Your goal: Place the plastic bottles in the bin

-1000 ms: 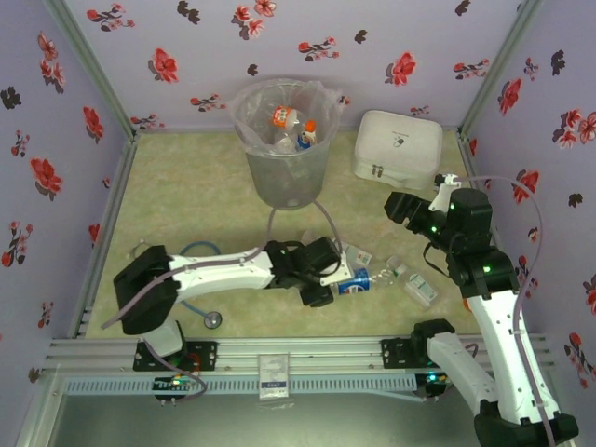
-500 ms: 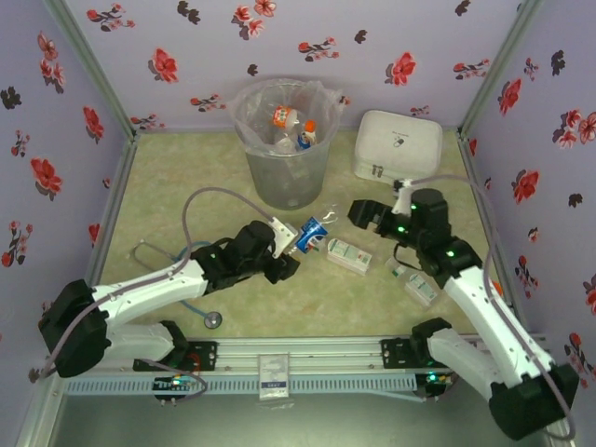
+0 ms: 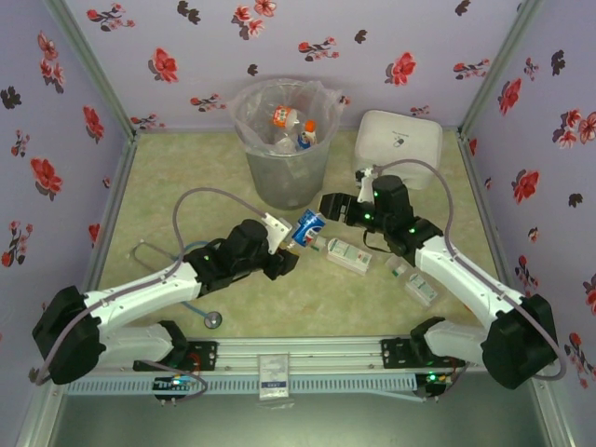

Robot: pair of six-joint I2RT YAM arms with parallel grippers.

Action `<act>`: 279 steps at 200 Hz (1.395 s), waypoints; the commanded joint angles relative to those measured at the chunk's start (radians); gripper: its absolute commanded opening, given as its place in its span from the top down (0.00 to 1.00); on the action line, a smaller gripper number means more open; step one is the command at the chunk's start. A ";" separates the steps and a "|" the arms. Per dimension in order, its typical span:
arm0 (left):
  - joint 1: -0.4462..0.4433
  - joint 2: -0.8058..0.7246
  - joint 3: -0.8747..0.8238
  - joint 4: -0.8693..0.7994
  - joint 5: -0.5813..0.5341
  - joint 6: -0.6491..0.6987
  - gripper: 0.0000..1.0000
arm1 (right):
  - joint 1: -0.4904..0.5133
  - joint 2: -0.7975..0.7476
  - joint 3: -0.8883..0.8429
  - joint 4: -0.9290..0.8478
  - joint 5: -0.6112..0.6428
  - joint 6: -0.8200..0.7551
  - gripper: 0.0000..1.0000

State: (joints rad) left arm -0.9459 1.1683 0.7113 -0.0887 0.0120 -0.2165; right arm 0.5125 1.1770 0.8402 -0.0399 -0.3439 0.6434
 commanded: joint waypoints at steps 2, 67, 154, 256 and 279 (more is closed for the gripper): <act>-0.001 -0.039 -0.010 0.062 0.038 0.000 0.58 | 0.000 0.018 0.038 0.069 0.010 0.015 0.33; 0.004 -0.111 -0.018 0.055 -0.008 -0.014 0.27 | -0.013 0.009 0.172 -0.048 0.011 -0.047 0.62; 0.202 -0.492 -0.015 -0.302 -0.129 -0.020 0.00 | -0.123 0.031 0.761 -0.181 0.099 -0.382 0.79; 0.278 -0.574 -0.049 -0.401 -0.137 -0.145 0.00 | -0.074 0.671 1.273 -0.125 0.004 -0.571 0.93; 0.282 -0.568 -0.051 -0.395 -0.139 -0.146 0.00 | -0.042 0.738 1.335 -0.277 -0.001 -0.679 0.93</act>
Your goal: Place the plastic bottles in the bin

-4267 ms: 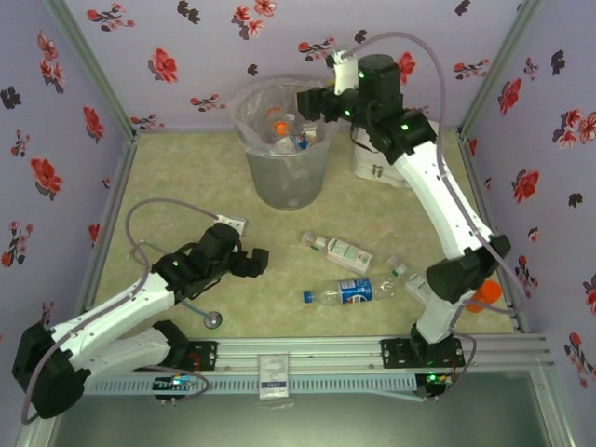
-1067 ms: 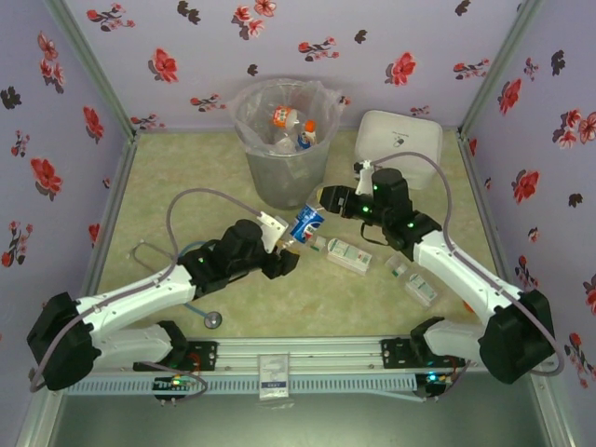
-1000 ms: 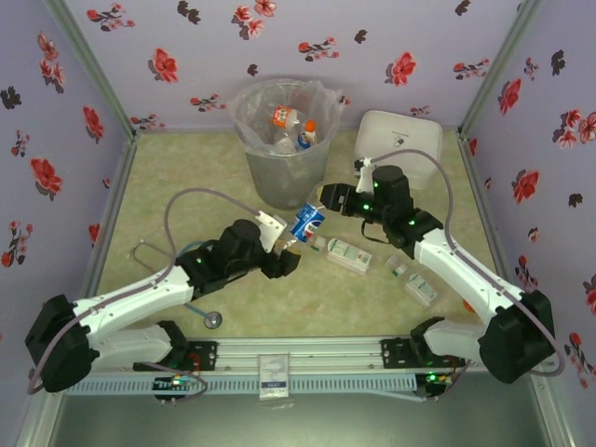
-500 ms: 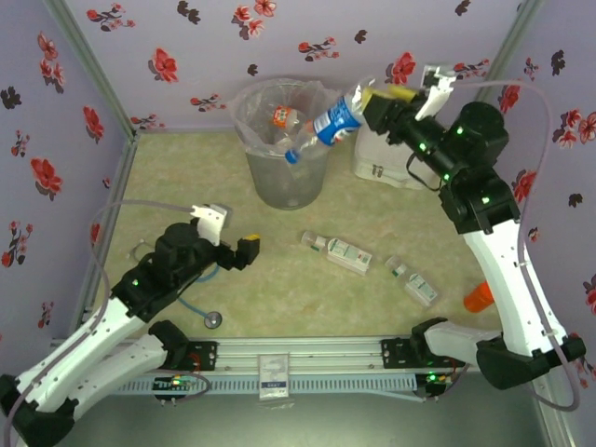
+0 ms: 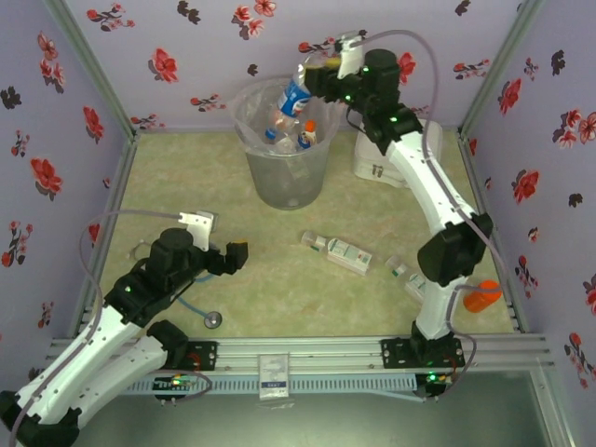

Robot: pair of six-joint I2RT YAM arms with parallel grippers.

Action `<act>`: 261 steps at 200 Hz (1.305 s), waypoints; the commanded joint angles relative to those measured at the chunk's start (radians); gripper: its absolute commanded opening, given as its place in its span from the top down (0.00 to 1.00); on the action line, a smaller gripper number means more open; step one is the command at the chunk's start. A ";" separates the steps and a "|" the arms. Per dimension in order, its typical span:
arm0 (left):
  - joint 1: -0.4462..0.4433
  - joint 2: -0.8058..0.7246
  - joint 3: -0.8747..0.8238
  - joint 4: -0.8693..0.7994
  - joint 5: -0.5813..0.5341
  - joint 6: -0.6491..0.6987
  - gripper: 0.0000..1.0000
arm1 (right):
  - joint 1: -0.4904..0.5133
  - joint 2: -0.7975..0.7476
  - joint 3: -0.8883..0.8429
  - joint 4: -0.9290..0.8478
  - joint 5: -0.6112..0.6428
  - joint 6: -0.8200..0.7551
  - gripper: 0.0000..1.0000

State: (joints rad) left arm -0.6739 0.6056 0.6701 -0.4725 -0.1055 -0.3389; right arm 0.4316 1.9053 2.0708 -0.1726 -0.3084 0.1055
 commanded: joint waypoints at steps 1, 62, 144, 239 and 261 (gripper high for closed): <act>0.011 -0.005 -0.009 -0.012 -0.020 -0.023 0.00 | 0.039 0.012 0.106 -0.157 -0.037 -0.145 0.93; 0.016 0.056 -0.007 0.025 -0.009 -0.017 0.00 | 0.123 0.218 0.360 -0.615 0.053 -0.403 0.96; 0.022 0.117 0.001 0.054 0.012 -0.022 0.00 | 0.120 0.289 0.591 -0.854 -0.046 -0.427 1.00; 0.027 0.190 0.023 0.097 0.051 -0.023 0.00 | 0.134 0.433 0.419 -0.751 -0.030 -0.346 0.93; 0.028 0.193 0.026 0.092 0.056 -0.019 0.00 | 0.142 0.457 0.393 -0.748 -0.026 -0.328 0.90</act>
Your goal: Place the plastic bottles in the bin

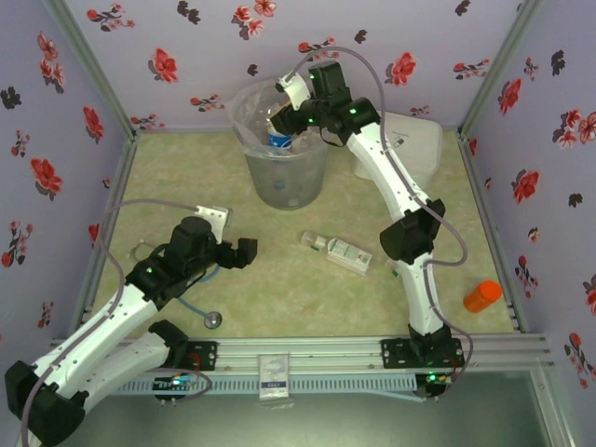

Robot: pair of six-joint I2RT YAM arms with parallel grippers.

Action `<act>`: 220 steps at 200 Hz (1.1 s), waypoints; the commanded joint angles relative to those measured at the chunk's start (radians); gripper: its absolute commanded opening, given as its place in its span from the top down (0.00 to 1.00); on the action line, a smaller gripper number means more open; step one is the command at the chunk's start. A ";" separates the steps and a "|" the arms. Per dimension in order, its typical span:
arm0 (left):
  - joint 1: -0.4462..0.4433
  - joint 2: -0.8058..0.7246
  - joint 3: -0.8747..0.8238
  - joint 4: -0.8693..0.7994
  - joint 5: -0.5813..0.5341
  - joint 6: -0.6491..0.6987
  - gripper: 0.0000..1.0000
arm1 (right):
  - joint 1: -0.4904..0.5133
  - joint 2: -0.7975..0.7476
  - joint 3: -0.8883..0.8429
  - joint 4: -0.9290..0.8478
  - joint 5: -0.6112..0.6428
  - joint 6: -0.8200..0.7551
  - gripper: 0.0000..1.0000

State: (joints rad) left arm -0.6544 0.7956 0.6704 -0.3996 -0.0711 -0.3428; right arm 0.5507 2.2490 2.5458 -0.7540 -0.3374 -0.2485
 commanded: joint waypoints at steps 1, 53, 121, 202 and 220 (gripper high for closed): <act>0.008 0.004 0.026 0.018 0.022 -0.015 0.00 | 0.023 0.114 -0.085 -0.166 0.003 0.028 0.90; 0.009 0.024 0.021 0.031 0.033 -0.007 0.00 | 0.028 0.033 -0.112 -0.134 -0.041 0.074 0.70; 0.009 0.059 0.023 0.017 0.091 0.032 0.00 | 0.020 -0.129 -0.109 -0.042 -0.059 0.156 0.21; 0.006 0.056 0.009 0.034 0.127 0.028 0.00 | -0.001 -0.120 -0.135 0.271 -0.003 0.405 0.33; 0.003 0.057 0.009 0.033 0.131 0.021 0.00 | -0.001 -0.067 -0.095 0.307 0.005 0.438 0.46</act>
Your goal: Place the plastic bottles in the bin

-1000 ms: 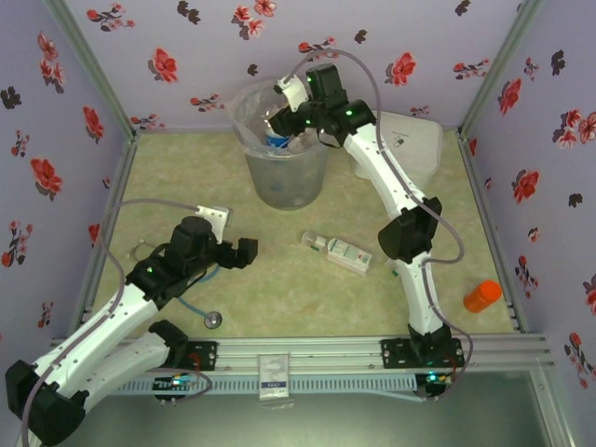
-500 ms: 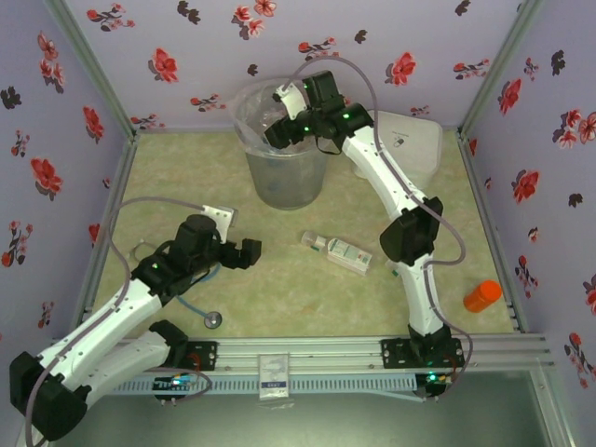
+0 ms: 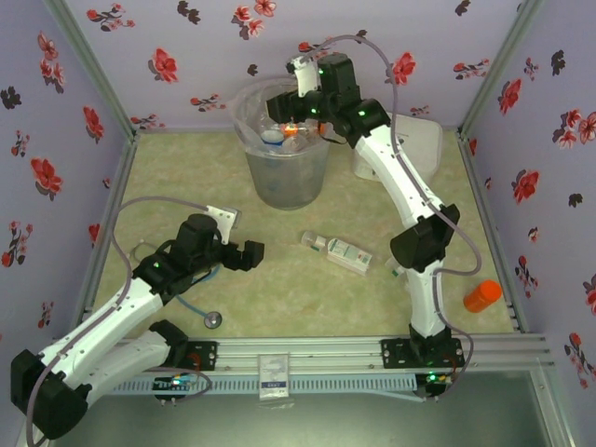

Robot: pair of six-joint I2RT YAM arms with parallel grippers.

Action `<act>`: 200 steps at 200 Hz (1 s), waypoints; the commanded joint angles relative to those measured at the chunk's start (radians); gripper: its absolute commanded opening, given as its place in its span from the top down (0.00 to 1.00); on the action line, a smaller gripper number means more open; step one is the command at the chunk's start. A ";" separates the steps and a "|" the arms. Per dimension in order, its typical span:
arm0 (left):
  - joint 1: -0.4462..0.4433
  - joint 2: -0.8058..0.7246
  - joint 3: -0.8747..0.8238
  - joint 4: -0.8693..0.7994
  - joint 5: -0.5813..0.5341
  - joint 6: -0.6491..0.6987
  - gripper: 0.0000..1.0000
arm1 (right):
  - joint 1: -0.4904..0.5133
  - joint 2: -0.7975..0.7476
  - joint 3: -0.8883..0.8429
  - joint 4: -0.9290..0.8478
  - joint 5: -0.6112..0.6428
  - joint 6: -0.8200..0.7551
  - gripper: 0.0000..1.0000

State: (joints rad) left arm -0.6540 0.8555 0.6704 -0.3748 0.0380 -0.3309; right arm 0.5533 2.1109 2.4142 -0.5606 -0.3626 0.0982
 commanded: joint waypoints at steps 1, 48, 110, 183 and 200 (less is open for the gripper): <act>0.003 -0.004 0.009 0.007 0.023 0.009 0.00 | -0.004 0.075 0.041 0.111 0.030 0.092 0.46; -0.054 -0.005 0.025 -0.015 0.032 0.041 0.00 | 0.011 0.104 -0.068 0.045 0.034 0.058 0.59; -0.192 0.172 0.176 -0.020 0.033 0.180 0.00 | -0.005 -0.015 -0.034 0.057 0.077 0.064 0.47; -0.324 0.552 0.460 -0.084 0.030 0.454 0.00 | -0.201 -0.580 -0.577 0.029 0.086 0.173 0.23; -0.335 0.643 0.521 -0.096 0.033 0.504 0.00 | -0.280 -0.753 -0.798 0.062 0.058 0.225 0.22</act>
State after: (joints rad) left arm -0.9718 1.4044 1.1076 -0.4252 0.0574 0.0448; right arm 0.3557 1.5124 1.8481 -0.5056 -0.2764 0.2283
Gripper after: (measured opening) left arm 0.996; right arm 0.773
